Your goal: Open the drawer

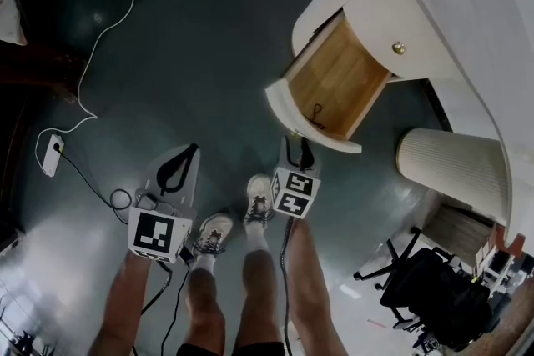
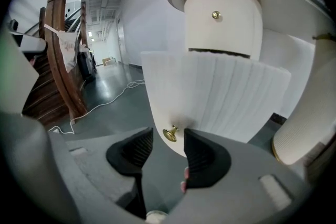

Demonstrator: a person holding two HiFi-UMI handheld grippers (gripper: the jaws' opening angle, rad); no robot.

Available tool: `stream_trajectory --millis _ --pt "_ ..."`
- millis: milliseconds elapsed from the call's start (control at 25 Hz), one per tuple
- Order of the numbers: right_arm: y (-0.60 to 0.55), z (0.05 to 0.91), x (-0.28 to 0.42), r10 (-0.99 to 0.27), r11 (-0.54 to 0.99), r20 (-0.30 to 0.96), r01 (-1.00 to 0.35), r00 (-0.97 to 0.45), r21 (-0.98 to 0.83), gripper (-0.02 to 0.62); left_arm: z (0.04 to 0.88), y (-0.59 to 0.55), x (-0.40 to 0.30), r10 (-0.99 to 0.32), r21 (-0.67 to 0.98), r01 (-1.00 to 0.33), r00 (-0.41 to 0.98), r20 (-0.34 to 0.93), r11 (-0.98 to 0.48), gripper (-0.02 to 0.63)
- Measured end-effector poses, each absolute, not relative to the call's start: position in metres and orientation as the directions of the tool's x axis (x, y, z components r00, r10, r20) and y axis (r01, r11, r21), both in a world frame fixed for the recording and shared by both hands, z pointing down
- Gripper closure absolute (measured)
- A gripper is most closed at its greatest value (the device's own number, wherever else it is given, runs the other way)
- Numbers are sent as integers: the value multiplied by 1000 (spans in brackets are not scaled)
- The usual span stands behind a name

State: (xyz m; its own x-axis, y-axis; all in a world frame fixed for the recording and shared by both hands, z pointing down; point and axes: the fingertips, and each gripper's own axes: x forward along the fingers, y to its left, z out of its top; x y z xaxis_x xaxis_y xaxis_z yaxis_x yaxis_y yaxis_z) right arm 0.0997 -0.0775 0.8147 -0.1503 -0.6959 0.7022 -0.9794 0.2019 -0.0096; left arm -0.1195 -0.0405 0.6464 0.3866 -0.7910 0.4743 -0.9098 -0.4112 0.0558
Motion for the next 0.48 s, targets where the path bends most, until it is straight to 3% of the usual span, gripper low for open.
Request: stream_trajectory --millis 480 --pt "-70 742 94 -725 222 666 -975 -178 -20 408 574 -56 -103 -803 25 -889 424 419 -456 595"
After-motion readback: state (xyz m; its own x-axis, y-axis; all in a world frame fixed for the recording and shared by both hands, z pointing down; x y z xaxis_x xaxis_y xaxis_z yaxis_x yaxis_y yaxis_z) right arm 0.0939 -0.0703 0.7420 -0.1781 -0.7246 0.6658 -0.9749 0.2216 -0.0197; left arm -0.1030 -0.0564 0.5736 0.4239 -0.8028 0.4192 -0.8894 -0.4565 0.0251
